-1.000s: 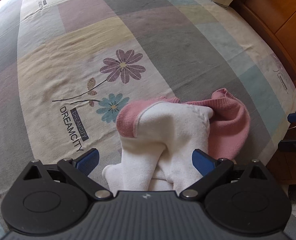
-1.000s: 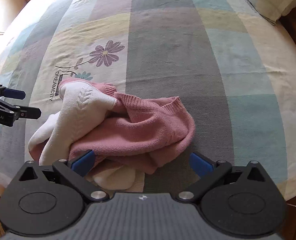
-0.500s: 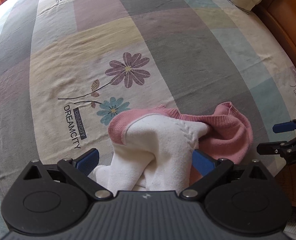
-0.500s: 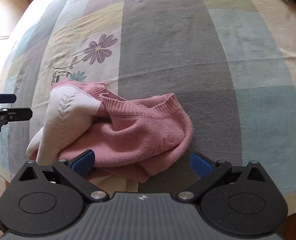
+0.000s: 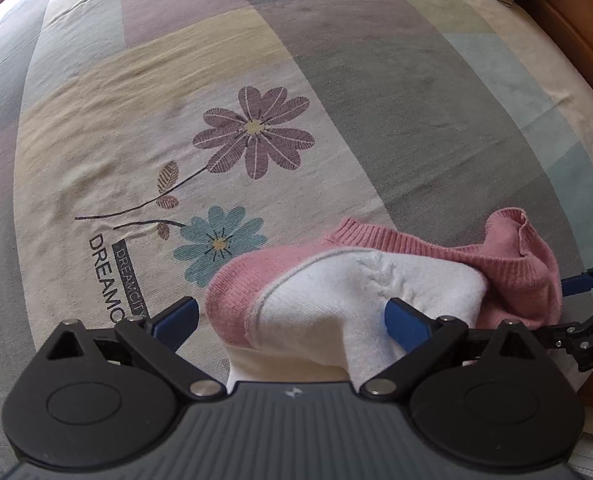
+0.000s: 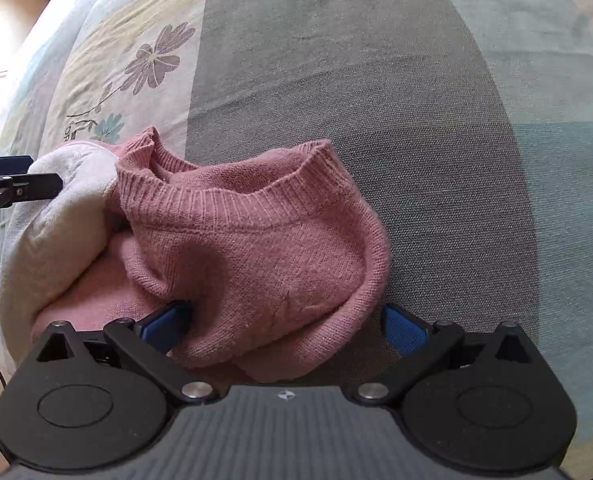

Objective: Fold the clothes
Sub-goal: 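Lower the held sweater onto the bedspread with both grippers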

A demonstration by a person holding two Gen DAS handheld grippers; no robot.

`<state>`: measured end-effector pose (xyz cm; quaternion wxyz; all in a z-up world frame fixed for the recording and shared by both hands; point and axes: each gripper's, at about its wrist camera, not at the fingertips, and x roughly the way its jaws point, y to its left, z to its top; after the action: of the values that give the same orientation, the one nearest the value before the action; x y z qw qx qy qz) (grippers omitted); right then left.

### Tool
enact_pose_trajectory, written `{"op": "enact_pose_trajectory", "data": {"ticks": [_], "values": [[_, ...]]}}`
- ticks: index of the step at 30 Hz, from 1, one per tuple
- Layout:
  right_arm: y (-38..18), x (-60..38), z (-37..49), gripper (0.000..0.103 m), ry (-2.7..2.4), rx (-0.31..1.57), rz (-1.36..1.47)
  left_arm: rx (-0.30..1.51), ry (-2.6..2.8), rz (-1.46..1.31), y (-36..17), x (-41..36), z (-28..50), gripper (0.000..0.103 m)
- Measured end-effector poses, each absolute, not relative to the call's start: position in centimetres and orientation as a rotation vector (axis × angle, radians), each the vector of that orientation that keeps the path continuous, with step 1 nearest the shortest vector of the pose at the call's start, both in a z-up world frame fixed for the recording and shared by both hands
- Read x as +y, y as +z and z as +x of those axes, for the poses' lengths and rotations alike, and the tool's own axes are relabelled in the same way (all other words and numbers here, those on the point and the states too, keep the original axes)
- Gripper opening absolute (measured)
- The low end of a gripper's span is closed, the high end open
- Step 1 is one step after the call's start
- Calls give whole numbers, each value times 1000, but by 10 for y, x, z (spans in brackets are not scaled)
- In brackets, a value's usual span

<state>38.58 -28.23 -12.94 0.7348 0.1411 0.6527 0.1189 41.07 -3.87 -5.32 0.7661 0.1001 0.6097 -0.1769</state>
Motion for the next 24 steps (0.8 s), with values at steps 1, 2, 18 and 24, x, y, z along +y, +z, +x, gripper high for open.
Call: {"op": "enact_pose_trajectory", "data": {"ticks": [1, 2, 18, 24], "values": [[-134, -284, 384, 103, 260, 1435, 335, 1331, -396, 218, -58, -39, 410, 98], [-138, -286, 382, 103, 259, 1435, 359, 1336, -405, 216, -63, -38, 409, 98], [-143, -312, 350, 103, 303, 1327, 527, 1323, -454, 104, -75, -15, 406, 99], [-118, -348, 351, 103, 323, 1225, 594, 1258, -508, 117, -57, 4, 439, 98]]}}
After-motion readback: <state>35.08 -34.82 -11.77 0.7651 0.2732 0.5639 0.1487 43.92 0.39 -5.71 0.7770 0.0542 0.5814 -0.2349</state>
